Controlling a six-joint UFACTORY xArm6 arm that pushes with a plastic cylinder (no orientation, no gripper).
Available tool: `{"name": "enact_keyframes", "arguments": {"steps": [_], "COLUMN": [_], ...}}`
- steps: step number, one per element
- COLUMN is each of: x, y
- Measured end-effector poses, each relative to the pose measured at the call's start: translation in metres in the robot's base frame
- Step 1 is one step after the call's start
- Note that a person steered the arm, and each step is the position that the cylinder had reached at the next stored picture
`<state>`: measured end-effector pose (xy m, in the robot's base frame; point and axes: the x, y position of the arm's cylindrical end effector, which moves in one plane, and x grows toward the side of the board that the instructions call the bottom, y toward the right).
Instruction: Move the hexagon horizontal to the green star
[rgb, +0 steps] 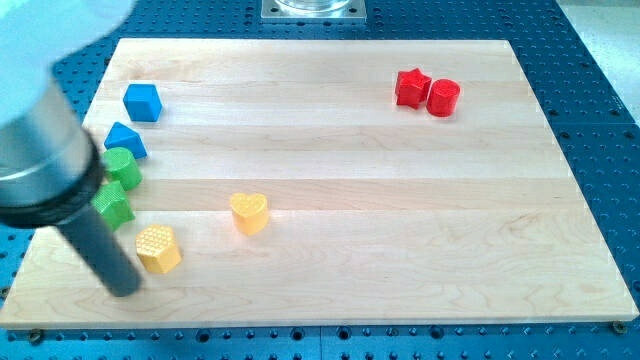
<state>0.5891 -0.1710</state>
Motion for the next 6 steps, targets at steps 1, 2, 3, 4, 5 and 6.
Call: {"name": "enact_keyframes", "arguments": {"steps": [1,2,3,4,5,6], "x": [-0.018,-0.028,-0.019,-0.016,-0.025,-0.029], "y": [0.021,0.027,0.025,0.023,0.029,0.029]}}
